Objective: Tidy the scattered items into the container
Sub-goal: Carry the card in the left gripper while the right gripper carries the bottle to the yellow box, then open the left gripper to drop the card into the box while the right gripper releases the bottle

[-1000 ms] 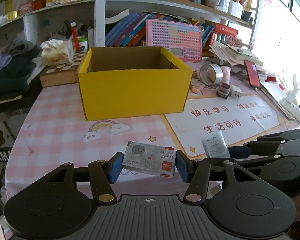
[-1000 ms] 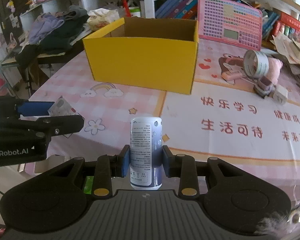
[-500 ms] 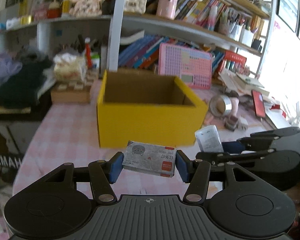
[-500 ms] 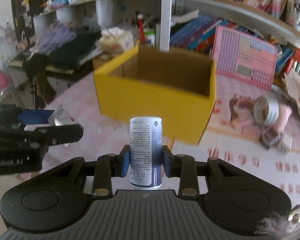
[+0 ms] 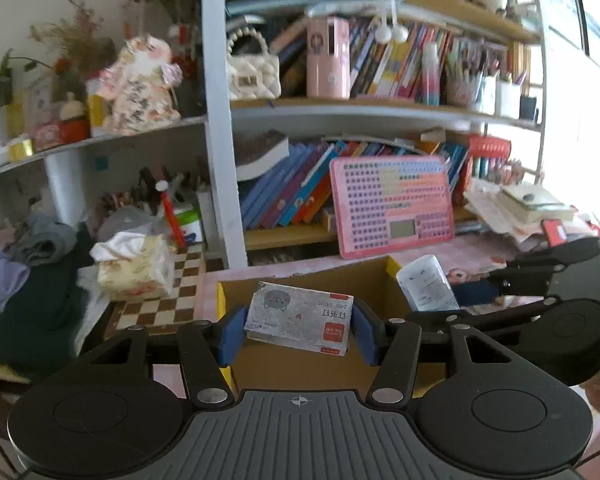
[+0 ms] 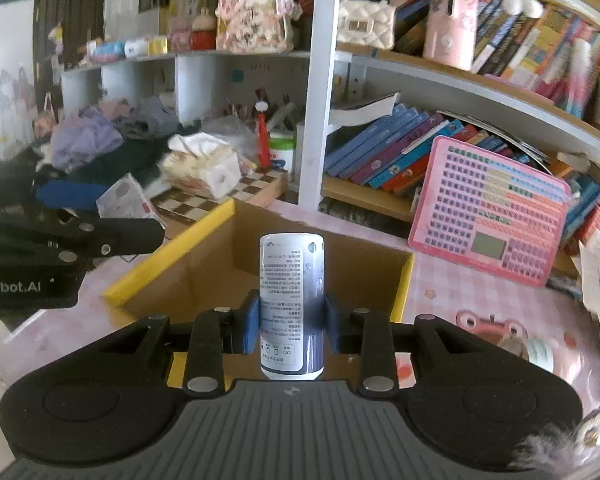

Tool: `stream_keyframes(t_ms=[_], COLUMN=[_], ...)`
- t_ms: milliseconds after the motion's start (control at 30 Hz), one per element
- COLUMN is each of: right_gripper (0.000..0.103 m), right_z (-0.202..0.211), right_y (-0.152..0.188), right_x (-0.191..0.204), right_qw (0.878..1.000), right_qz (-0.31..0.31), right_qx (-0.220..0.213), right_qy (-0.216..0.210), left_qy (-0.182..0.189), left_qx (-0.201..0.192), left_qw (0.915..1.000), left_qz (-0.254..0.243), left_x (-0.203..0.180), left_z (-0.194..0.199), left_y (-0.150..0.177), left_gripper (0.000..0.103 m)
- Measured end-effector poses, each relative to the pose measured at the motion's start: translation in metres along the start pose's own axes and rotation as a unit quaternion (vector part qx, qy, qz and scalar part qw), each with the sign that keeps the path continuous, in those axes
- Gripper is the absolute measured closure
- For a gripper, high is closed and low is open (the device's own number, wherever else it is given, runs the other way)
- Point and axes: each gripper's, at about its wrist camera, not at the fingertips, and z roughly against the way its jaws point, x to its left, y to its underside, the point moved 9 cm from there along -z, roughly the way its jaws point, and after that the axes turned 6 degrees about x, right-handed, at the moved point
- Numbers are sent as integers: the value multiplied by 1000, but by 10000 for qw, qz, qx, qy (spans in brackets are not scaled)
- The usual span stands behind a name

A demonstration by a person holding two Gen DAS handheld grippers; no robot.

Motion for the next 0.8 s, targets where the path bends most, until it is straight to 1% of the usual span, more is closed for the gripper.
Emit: stream_keyframes(t_ms=[200,300,367,433,500,633,700,800], right_gripper=[72,72,72,72,72,72,72,72], right_z=[-67,-100,-121,-139,-153,-172,-178,-182], right_y=[-15,-15,-15,-12,-9,-4,0,1], right_x=[-25,-30,-31,-31,-32,-37,-38,-37], right_qw=[9984,9948,9909,9862,9820,9759,9738,9718], right_qz=[285,403,513,696,834,919,976,1021], right_qx=[491,921,1208,1476,1675,1958,2036,2103], right_qy=[-61,-178,-282,-293,-256,-271,-283,-303], left_qy=[2,22,35,17,-31,-31,20,-60], left_qx=[758,1193,1490,1715,1884,2157,2249,2272], left_qw=[9968,9923,9883,9843,9804,9747,9727,9716], left_qz=[-255,-344,-323,-416,-575,-592,-578,-664], left_x=[3,5,8,8,6,4,2,1], left_z=[-74,-110,-134,-152,-167,-188,-194,-199], left_y=[-4,0,3,6,8,16,19,19], left_gripper=[48,48,48,48,48,48,48,48])
